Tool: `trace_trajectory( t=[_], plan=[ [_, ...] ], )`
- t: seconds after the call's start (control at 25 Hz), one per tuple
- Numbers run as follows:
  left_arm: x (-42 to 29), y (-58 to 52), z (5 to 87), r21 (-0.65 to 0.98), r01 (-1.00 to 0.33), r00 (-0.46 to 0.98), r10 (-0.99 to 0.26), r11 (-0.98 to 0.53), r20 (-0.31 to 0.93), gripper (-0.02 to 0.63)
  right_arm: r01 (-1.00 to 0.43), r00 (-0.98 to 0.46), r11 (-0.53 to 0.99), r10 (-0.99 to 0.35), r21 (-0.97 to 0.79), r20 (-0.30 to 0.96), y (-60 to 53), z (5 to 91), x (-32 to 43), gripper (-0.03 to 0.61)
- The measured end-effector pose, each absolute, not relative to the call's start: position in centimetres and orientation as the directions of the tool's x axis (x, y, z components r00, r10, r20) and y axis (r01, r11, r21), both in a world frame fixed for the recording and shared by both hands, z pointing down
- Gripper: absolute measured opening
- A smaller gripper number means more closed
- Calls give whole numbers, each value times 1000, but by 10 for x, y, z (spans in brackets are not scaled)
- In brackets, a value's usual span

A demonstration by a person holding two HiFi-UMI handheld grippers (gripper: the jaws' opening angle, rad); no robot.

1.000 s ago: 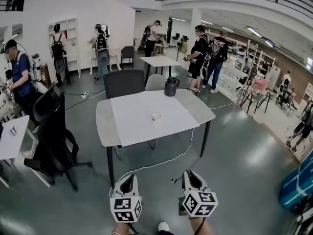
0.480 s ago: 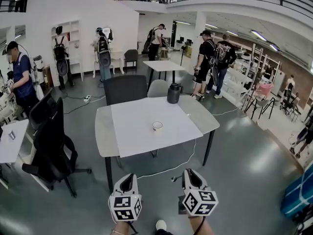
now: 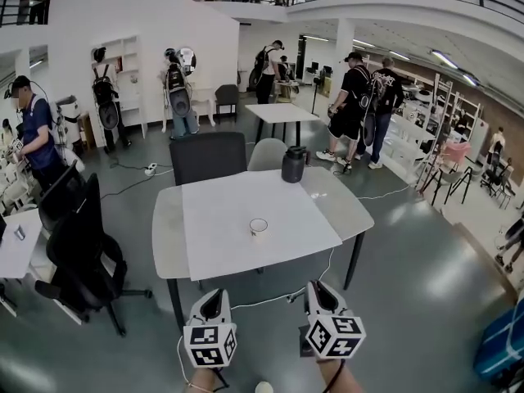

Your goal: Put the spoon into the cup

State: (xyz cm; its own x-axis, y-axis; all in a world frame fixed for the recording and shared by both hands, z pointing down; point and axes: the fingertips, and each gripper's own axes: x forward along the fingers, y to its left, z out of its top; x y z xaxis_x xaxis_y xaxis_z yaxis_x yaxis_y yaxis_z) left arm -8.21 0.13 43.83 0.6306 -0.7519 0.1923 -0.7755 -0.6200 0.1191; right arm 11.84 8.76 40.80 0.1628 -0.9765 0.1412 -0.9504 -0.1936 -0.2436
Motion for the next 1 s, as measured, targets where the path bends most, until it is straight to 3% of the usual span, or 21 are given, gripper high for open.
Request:
trace_trajectory(
  t=[1.0],
  plan=[
    [-17, -106, 461, 133, -818, 575, -784, -560, 232, 18, -949, 88, -137, -980, -283, 178, -27, 436, 184, 66]
  ],
)
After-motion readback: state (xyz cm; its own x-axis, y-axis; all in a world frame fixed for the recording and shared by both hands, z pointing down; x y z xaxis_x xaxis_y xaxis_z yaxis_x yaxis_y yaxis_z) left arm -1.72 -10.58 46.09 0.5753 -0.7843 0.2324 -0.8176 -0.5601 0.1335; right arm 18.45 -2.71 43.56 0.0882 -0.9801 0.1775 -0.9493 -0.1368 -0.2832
